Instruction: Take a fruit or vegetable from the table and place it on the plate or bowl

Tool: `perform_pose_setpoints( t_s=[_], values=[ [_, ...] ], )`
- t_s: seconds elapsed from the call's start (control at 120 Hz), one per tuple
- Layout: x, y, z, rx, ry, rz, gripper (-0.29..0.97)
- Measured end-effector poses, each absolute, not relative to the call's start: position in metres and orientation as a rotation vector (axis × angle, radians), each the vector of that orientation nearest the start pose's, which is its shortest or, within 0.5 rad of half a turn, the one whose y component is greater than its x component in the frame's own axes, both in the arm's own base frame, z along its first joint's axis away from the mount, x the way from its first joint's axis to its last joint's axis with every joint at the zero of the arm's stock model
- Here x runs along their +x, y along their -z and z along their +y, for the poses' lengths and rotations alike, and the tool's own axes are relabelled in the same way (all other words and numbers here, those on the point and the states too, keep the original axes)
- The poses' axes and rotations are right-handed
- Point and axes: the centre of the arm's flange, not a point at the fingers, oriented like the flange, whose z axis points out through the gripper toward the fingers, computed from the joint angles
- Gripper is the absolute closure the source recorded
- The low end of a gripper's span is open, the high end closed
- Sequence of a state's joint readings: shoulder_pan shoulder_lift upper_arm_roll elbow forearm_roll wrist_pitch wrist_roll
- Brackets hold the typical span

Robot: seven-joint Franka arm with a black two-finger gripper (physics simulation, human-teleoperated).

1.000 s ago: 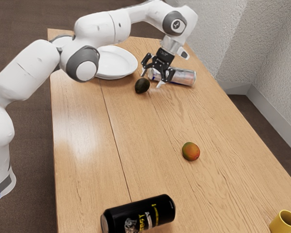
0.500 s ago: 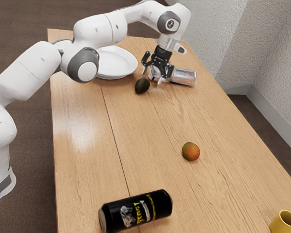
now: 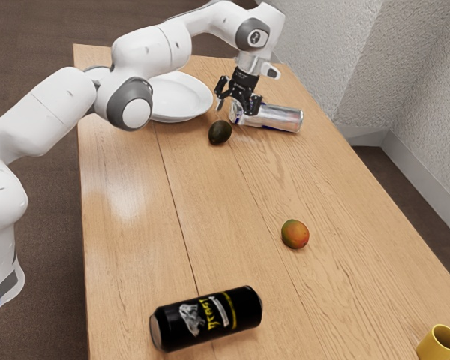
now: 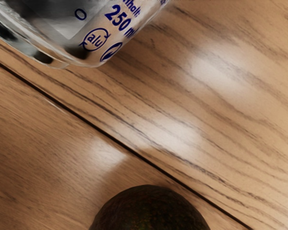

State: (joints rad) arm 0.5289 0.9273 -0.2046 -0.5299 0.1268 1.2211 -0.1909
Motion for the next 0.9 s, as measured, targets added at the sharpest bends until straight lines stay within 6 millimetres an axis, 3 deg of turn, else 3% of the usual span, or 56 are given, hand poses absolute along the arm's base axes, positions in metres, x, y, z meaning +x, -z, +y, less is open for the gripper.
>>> perform_pose_setpoints(
  t_s=[0.9],
  values=[
    [0.662,-0.408,0.307,-2.936,-0.605,-0.933,0.0]
  ],
)
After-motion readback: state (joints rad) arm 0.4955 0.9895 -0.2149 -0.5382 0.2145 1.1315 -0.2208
